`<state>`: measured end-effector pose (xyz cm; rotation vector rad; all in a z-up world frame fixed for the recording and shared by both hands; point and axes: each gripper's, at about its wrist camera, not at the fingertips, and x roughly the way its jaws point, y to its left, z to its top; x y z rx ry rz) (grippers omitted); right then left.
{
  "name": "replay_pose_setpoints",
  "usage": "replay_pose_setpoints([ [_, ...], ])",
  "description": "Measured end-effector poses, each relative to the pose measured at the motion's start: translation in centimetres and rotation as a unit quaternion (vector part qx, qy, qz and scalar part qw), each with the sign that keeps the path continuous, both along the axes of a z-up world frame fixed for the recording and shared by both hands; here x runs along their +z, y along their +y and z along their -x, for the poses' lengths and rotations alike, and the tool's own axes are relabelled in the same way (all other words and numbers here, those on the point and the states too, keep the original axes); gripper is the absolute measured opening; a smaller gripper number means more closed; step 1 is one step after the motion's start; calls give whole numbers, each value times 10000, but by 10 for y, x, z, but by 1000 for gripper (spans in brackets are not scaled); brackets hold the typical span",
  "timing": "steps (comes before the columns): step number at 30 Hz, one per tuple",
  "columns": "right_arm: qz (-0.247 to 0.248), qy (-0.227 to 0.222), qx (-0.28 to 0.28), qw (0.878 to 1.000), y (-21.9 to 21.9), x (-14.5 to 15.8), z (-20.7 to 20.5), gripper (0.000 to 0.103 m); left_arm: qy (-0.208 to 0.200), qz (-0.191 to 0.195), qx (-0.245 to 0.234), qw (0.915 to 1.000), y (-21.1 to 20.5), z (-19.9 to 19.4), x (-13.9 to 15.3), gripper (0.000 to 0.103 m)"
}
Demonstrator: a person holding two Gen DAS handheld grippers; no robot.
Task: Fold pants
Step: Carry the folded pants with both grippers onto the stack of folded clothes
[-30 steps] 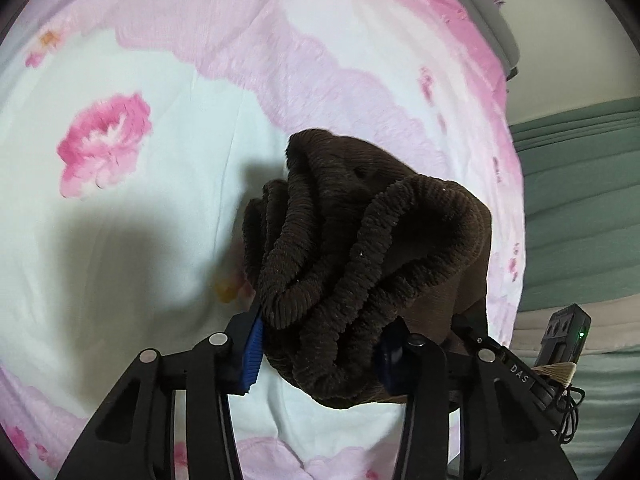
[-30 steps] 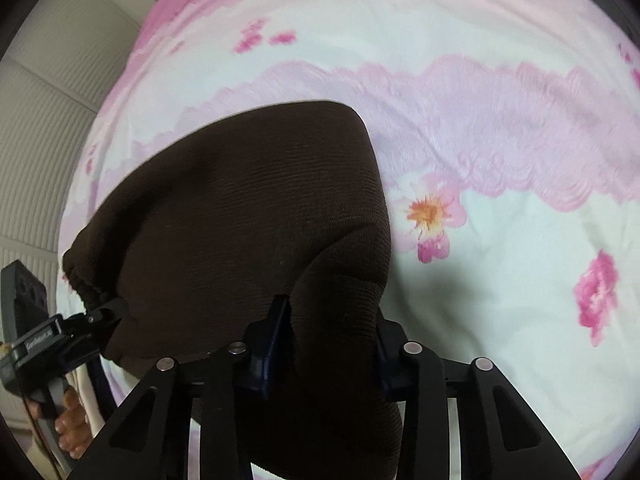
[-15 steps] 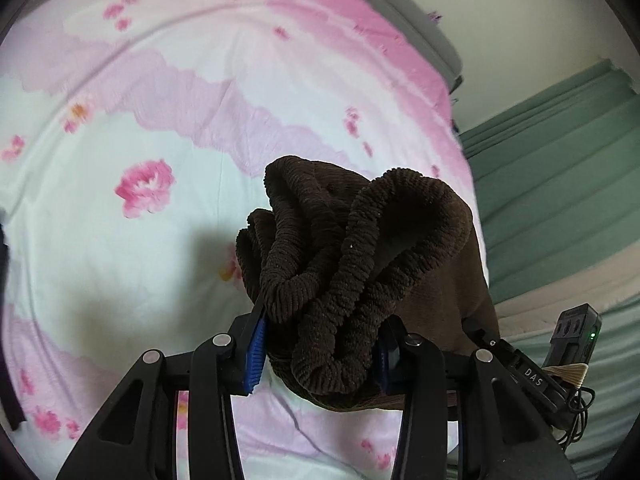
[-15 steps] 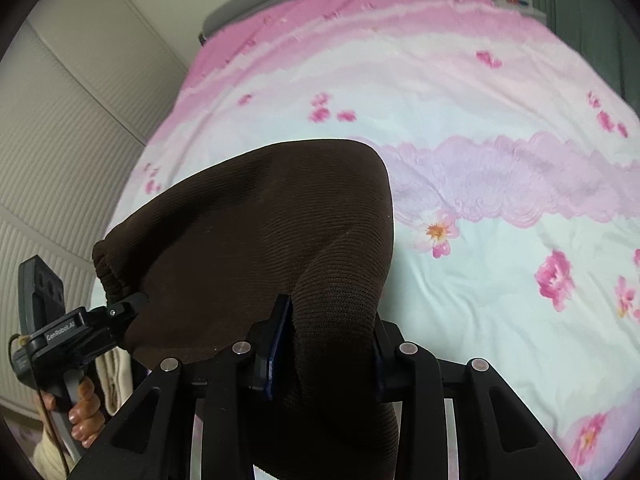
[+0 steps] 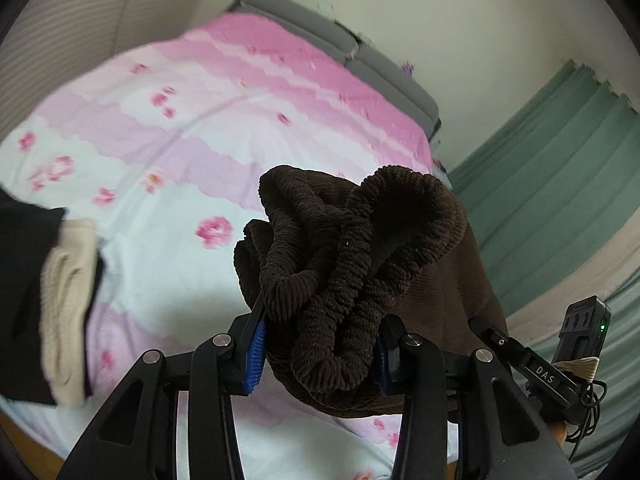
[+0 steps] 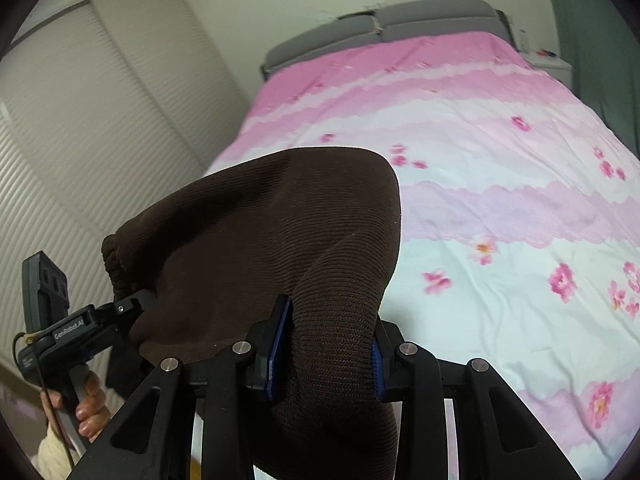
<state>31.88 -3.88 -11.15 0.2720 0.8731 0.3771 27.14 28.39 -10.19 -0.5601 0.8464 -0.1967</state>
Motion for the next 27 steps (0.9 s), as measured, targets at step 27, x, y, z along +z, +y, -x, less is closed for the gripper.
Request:
replay_pose_setpoints([
  [27,-403,-140,1894,9810,223,2,93,34,-15,-84,1556,9878,233,174,8,41],
])
